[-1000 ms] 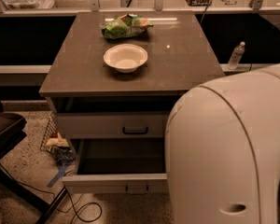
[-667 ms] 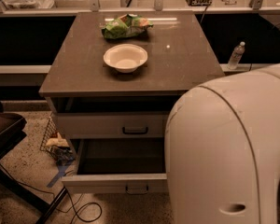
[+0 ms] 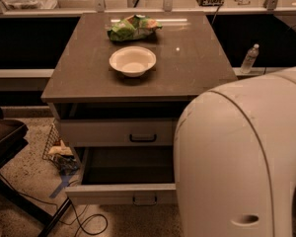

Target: Open middle drawer

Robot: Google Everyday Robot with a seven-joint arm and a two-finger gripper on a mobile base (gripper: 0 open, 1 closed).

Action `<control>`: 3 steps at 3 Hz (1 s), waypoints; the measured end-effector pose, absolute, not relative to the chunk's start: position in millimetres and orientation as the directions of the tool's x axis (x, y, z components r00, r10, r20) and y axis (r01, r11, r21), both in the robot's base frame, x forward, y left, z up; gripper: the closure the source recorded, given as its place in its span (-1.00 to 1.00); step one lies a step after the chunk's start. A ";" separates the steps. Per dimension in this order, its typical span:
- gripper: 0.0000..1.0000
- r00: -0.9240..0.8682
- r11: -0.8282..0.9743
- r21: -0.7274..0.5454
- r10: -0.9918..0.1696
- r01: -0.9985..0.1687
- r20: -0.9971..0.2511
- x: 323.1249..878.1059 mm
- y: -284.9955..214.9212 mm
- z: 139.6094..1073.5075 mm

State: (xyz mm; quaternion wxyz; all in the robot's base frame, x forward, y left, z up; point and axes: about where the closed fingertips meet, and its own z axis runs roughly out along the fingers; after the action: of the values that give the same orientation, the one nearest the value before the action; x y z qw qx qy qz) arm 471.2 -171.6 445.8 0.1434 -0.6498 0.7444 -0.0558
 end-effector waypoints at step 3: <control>-0.68 -0.112 0.146 -0.179 -0.977 -0.973 -0.183 453.8 -162.0 405.0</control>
Offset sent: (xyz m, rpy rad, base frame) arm -0.0043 0.0043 -0.0462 0.0871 0.0810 0.0031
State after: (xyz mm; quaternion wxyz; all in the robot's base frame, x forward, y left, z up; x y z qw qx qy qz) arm 453.8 -162.0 405.0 0.1287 -0.6536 0.7458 -0.0069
